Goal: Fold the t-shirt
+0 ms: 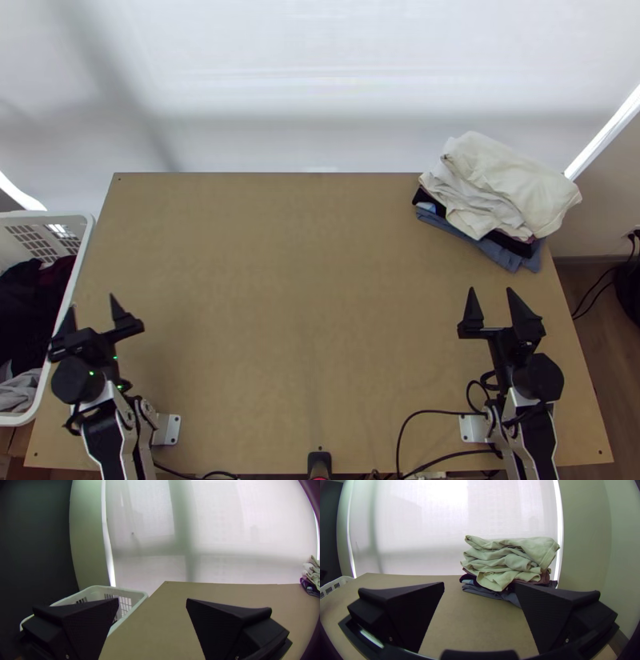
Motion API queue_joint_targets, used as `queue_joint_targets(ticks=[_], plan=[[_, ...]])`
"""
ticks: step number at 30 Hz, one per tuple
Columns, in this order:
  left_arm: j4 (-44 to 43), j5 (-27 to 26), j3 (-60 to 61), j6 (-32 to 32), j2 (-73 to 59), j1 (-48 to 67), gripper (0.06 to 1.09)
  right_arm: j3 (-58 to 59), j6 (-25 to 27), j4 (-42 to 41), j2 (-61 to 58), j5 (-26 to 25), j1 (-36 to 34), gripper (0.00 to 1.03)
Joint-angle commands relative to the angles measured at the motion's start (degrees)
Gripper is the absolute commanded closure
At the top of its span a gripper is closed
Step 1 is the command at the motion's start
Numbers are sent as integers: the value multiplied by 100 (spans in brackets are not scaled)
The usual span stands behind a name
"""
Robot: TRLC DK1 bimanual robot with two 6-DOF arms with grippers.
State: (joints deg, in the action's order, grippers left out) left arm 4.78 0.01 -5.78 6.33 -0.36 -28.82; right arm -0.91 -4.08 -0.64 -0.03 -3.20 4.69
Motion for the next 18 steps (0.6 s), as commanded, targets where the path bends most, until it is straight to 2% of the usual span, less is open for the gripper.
queue_joint_targets(ticks=[1,4,14,18], plan=[[366,-63,-898,176,-96,-186,10,47,-5,73,12,-49,-38,4],[507,-54,-1531,79,-649,-326,10,47,-5,73,12,-49,-38,4],[208,-238,-3562,-308,-4200,-1636,10,47,-5,73,12,-49,-38,4],[357,-1038,-4203,-624,-5615,-2453,10,47,-5,73,12,-49,-38,4]])
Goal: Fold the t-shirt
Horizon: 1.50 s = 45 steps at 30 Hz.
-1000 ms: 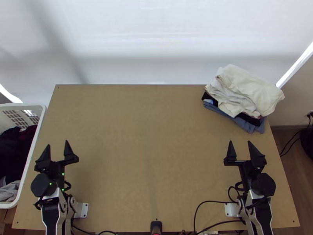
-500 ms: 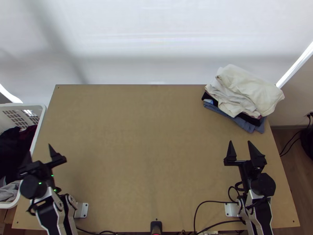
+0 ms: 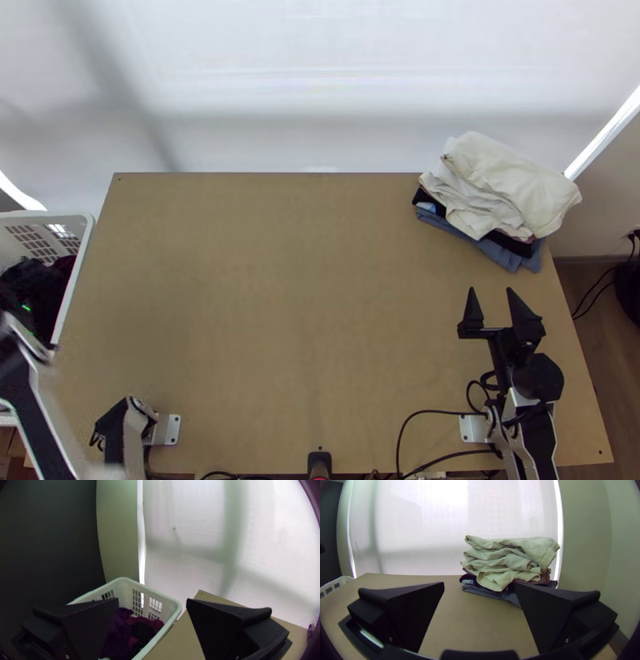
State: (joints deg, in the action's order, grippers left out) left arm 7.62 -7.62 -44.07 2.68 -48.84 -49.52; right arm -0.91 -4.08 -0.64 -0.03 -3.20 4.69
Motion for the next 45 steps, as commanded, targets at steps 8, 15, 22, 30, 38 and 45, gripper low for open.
queue_joint_targets(ticks=[8,15,22,30,38,45], plan=[[407,-504,-1850,-452,-3492,-1060,10,47,-5,73,12,-49,-38,4],[1251,-495,-3845,-444,-5935,-1403,10,47,-5,73,12,-49,-38,4],[2156,-319,-6008,-303,-8221,-1543,10,47,-5,73,12,-49,-38,4],[2235,-64,-7678,-127,-9873,-1543,11,47,-5,73,12,-49,-38,4],[2156,15,-8258,-13,-10638,-1385,11,47,-5,73,12,-49,-38,4],[1813,111,-8328,22,-10980,-1297,17,47,-5,73,12,-49,-38,4]])
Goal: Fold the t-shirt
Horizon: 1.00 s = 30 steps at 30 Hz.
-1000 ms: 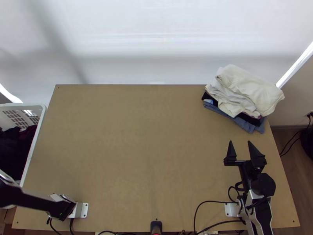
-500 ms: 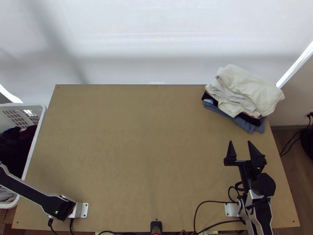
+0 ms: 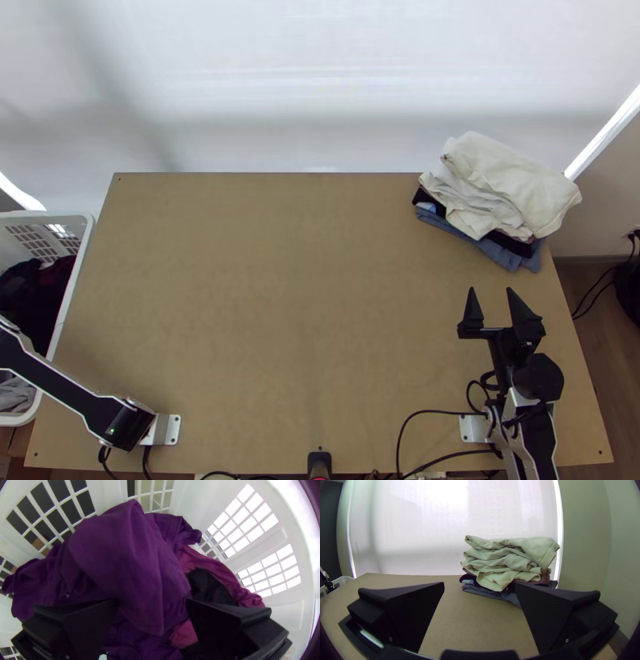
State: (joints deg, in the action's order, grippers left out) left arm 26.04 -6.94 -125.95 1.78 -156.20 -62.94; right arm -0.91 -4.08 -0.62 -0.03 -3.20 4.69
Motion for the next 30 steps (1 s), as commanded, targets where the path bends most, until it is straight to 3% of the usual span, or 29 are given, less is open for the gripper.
queue_joint_targets(ticks=[1,5,8,14,30], plan=[[-47,105,-167,112,-271,53,28,47,-5,71,12,-49,-38,4],[-425,395,-184,156,-297,53,102,47,-5,71,12,-49,-38,4],[-504,395,-219,314,-218,-8,105,47,-5,71,12,-49,-38,4],[-258,219,-202,15,617,-157,105,47,-5,71,12,-49,-38,4],[911,-1090,-202,-468,3553,62,105,47,-5,71,12,-49,-38,4]])
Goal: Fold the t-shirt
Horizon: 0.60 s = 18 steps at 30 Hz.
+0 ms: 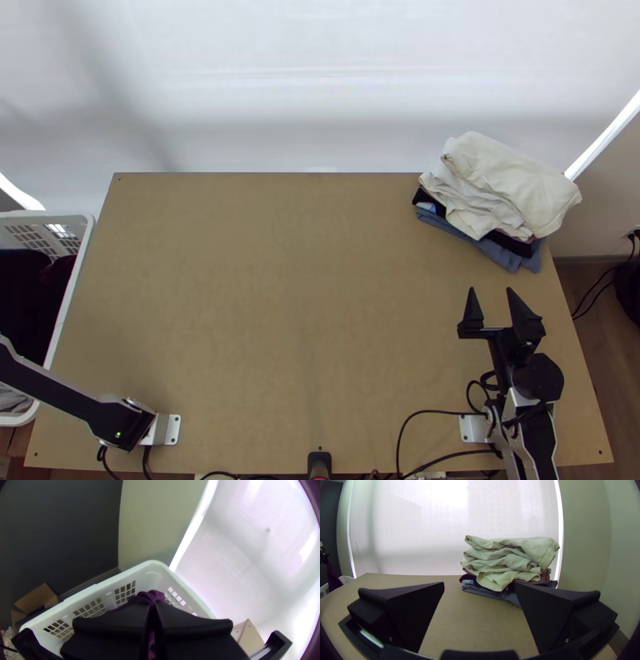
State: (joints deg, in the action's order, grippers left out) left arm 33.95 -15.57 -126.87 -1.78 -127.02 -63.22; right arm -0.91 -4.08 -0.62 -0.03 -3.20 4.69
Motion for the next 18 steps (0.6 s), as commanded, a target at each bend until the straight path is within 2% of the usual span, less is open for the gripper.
queue_joint_targets(ticks=[1,9,18], plan=[[199,-306,-101,-138,828,99,105,47,-5,71,12,-49,-38,4],[973,-772,-66,-261,2366,433,105,47,-5,71,12,-49,-38,4],[2528,-684,277,-261,3913,1972,105,47,-5,71,12,-49,-38,4]])
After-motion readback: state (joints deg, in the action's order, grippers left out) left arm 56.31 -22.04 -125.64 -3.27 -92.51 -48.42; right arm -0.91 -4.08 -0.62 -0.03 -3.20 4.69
